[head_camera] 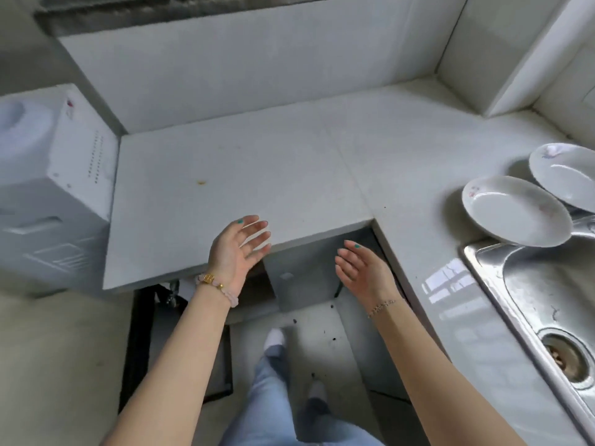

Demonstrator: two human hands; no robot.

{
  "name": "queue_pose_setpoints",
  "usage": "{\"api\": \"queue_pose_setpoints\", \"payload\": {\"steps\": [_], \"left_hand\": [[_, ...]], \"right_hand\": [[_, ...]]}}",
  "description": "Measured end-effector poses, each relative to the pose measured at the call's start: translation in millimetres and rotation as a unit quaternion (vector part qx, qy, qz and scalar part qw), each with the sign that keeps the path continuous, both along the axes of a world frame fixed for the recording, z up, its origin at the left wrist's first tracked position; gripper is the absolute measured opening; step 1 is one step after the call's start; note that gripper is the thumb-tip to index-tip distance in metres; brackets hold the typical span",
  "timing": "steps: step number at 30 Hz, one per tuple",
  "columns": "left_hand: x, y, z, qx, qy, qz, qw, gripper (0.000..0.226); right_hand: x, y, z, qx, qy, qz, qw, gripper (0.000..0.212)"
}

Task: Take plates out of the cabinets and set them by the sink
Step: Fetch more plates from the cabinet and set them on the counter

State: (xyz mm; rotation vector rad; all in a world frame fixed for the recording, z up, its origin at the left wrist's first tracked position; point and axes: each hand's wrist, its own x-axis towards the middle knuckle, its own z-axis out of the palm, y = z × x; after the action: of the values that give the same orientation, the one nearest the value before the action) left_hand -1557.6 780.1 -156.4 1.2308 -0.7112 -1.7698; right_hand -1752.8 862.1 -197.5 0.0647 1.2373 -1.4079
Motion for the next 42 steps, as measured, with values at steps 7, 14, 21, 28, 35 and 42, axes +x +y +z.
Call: {"api": "queue_pose_setpoints", "payload": {"steps": [7,14,21,28,35,42], "left_hand": [[70.2,31.4,-14.2,0.004,-0.008,0.102,0.995,0.019],[130.6,46.5,-35.0,0.046,-0.029,0.172,0.984,0.019],[151.0,49.7,-55.6,0.077,-0.047,0.139,0.986,0.020],[157.3,48.2,-68.4,0.092,-0.055,0.117,0.987,0.020],[193.7,56.4,-65.0,0.050,-0.152,0.125,0.979,0.022],[249.8,84.0,-85.8,0.054,-0.360,0.102,0.926,0.030]], "right_hand": [[50.7,-9.2,-18.9,0.039,-0.008,0.090,0.995,0.014],[88.5,-16.9,-41.8,0.057,-0.004,0.134,0.989,0.018],[111.9,-37.2,-62.7,0.086,-0.023,0.089,0.992,0.026],[125.7,-41.0,-73.3,0.099,-0.035,0.067,0.992,0.024],[129.9,-34.5,-81.7,0.095,-0.054,0.057,0.992,0.028],[143.9,-22.0,-83.5,0.102,-0.057,0.075,0.990,0.030]]}}
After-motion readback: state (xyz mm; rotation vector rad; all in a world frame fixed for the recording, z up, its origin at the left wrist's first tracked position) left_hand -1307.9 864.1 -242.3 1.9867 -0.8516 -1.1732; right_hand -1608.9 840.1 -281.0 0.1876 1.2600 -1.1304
